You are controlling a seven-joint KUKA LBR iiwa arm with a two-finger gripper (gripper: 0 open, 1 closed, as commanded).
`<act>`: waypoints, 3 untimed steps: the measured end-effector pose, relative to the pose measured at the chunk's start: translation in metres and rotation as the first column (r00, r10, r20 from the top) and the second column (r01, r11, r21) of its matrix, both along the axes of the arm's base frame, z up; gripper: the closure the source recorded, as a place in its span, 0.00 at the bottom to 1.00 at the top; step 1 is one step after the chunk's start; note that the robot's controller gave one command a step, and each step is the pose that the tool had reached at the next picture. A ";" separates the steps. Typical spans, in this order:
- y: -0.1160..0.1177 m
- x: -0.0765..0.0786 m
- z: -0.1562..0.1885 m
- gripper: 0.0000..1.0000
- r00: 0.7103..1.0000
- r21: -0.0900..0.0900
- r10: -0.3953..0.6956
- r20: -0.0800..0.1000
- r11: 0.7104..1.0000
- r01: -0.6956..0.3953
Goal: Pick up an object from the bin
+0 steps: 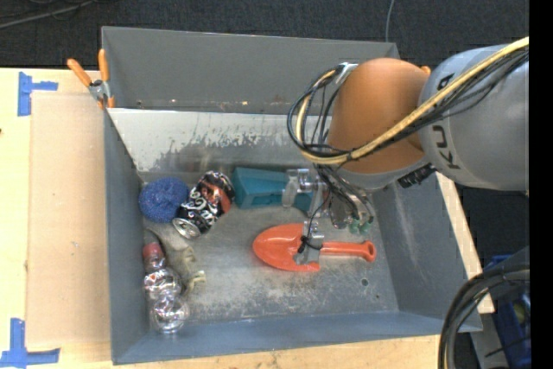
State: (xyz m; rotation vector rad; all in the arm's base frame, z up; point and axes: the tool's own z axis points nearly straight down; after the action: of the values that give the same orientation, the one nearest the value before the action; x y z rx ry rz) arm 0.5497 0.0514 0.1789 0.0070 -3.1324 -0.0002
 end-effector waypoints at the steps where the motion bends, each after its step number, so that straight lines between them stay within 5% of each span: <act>1: 0.000 0.001 0.005 0.00 1.000 0.000 -0.002 0.008 1.000 0.002; 2: -0.036 0.010 -0.077 0.00 1.000 0.000 0.003 0.009 1.000 -0.003; 3: -0.050 0.000 -0.110 0.00 1.000 0.002 -0.025 0.012 1.000 0.025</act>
Offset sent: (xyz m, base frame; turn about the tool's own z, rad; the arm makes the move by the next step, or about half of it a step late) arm 0.0114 -0.0500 -0.1089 -0.0050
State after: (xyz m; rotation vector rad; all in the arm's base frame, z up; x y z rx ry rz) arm 0.5494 0.0017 0.0688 -0.0328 -3.1444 -0.0038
